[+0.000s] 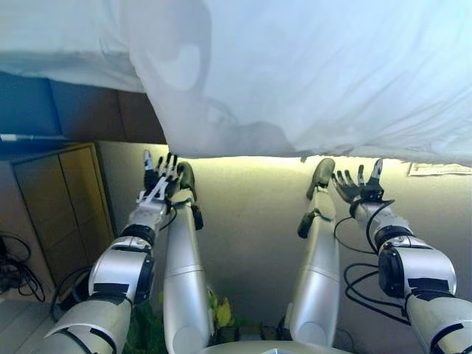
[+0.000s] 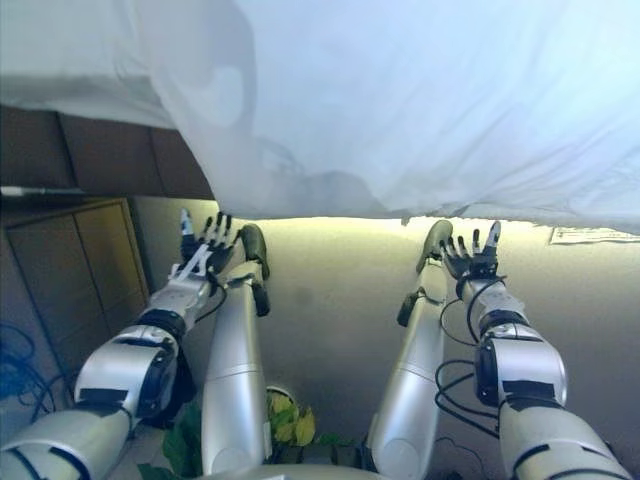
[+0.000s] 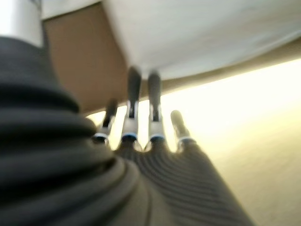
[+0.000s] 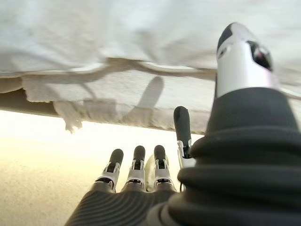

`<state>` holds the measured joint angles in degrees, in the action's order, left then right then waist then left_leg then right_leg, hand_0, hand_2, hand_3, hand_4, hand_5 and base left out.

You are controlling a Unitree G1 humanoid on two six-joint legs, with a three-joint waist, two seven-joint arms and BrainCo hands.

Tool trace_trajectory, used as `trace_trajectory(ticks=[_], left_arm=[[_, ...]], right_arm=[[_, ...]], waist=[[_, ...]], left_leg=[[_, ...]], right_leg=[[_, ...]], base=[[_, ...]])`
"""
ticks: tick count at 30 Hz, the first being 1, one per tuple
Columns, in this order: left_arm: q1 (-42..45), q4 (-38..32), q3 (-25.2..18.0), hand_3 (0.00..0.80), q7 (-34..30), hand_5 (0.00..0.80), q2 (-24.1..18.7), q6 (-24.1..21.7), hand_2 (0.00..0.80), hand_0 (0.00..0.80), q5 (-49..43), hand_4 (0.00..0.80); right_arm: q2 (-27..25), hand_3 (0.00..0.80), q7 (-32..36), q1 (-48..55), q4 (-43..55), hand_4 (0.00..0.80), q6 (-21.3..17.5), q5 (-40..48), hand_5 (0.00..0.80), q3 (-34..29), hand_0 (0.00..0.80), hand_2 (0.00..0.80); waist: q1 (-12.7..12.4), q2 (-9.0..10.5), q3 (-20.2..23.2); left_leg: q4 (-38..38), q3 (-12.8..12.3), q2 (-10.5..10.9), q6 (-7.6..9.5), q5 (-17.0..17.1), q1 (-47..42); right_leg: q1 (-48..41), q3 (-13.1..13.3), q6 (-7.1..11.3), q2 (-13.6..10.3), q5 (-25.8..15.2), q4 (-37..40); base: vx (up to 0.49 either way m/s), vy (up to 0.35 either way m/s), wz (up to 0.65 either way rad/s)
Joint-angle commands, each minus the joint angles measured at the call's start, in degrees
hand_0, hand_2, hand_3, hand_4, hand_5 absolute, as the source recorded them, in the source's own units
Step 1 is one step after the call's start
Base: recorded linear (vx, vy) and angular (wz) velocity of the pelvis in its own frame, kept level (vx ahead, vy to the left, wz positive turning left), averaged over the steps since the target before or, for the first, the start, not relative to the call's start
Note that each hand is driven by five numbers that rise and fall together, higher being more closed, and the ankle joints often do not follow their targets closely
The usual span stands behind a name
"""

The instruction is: Make the bed neatly

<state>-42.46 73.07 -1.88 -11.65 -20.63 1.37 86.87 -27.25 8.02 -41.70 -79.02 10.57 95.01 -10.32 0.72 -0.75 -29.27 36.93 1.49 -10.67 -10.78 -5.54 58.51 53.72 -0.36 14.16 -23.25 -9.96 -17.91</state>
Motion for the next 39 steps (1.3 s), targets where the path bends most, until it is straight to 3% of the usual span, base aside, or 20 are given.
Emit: trace_trajectory(ticks=[1, 4, 10, 14, 19, 22, 27, 33, 39], left_arm=[[3.27, 3.62, -4.91, 0.000, 3.06, 0.000, -0.95, -1.58, 0.000, 0.000, -2.58, 0.000], [6.67, 2.06, -6.26, 0.000, 2.14, 0.000, -1.59, -2.31, 0.000, 0.000, -5.10, 0.000], [15.17, -6.97, -8.02, 0.000, -0.64, 0.000, 2.11, -4.75, 0.000, 0.000, -4.54, 0.000], [19.52, -10.99, -9.54, 0.000, 1.96, 0.000, 2.97, -5.62, 0.000, 0.000, -4.60, 0.000], [24.84, -17.69, -9.94, 0.000, 3.13, 0.000, 2.49, -7.52, 0.000, 0.000, -7.42, 0.000], [30.37, -25.82, -5.97, 0.000, 4.42, 0.000, 3.89, -11.79, 0.000, 0.000, -13.94, 0.000], [36.60, -34.08, -0.17, 0.000, 5.75, 0.000, 5.68, -14.90, 0.000, 0.000, -28.74, 0.000], [42.25, -42.12, 5.43, 0.000, 3.26, 0.000, 5.94, -11.86, 0.000, 0.000, -37.22, 0.000], [46.04, -44.67, 9.98, 0.000, 3.37, 0.000, 5.00, -8.19, 0.000, 0.000, -44.23, 0.000]], right_arm=[[-5.78, 0.000, -0.66, 6.77, -0.34, 0.000, 0.27, -0.32, 0.000, -3.42, 0.000, 0.000], [-5.61, 0.000, 1.60, 10.96, 0.52, 0.000, 0.32, -0.98, 0.000, -4.61, 0.000, 0.000], [-1.02, 0.000, 5.72, 18.86, 4.46, 0.000, 0.75, -3.54, 0.000, -6.32, 0.000, 0.000], [2.46, 0.000, 5.11, 23.93, 8.72, 0.000, -2.01, -6.37, 0.000, -7.89, 0.000, 0.000], [7.29, 0.000, 5.19, 30.90, 19.99, 0.000, -8.27, -12.16, 0.000, -6.35, 0.000, 0.000], [10.44, 0.000, 4.08, 35.44, 30.28, 0.000, -14.58, -18.77, 0.000, -2.34, 0.000, 0.000], [13.50, 0.000, 1.98, 40.52, 38.98, 0.000, -18.55, -29.41, 0.000, 4.54, 0.000, 0.000], [14.40, 0.000, 0.09, 45.76, 45.97, 0.000, -17.79, -44.40, 0.000, 12.76, 0.000, 0.000], [15.89, 0.000, -1.95, 47.76, 47.11, 0.000, -16.39, -42.39, 0.000, 14.94, 0.000, 0.000]], waist=[[1.25, -4.67, -0.53], [1.74, -4.97, -0.53], [1.58, -3.71, -0.23], [1.30, -2.42, 3.96], [1.40, -1.07, 8.17], [1.00, -0.72, 12.21], [-1.29, -0.16, 17.83], [-3.41, 1.28, 23.87], [-4.05, 1.77, 25.82]], left_leg=[[-8.32, 0.29, 0.76, 1.63, 9.53, -3.15], [-10.15, -0.63, 0.30, 1.61, 9.46, -8.83], [-16.11, -2.13, 0.83, 1.68, 9.48, -21.79], [-21.22, -3.04, 0.55, 1.88, 9.50, -30.15], [-26.82, -4.16, -0.50, 2.17, 10.06, -37.76], [-31.68, -4.46, -1.06, 2.33, 10.97, -43.52], [-36.41, -3.60, -1.46, 2.46, 12.20, -50.27], [-37.08, -2.17, -2.19, 2.49, 11.99, -55.18], [-37.55, -2.04, -2.89, 2.40, 11.48, -59.62]], right_leg=[[0.12, 0.29, -1.33, 1.31, 2.98, -7.11], [-4.74, -0.16, -1.40, 0.60, 2.87, -5.51], [-18.49, -3.02, -1.29, -0.26, 1.65, 1.01], [-26.74, -4.57, -1.12, -0.31, 0.73, 6.19], [-33.64, -4.88, -1.27, 0.53, -0.49, 11.09], [-38.92, -5.91, -1.07, 1.36, -1.52, 15.23], [-45.97, -8.71, -0.88, 2.30, -2.64, 19.01], [-51.22, -9.55, -0.99, 3.09, -1.05, 18.66], [-55.42, -9.85, -0.92, 3.41, -0.25, 19.03]], base=[[0.066, 0.045, -0.04], [0.071, 0.027, -0.06], [0.068, -0.070, -0.05], [0.137, -0.076, 0.01], [0.099, -0.068, -0.04], [0.117, -0.076, -0.08], [0.171, -0.129, 0.02], [0.162, -0.105, 0.05], [0.096, -0.042, 0.06]])
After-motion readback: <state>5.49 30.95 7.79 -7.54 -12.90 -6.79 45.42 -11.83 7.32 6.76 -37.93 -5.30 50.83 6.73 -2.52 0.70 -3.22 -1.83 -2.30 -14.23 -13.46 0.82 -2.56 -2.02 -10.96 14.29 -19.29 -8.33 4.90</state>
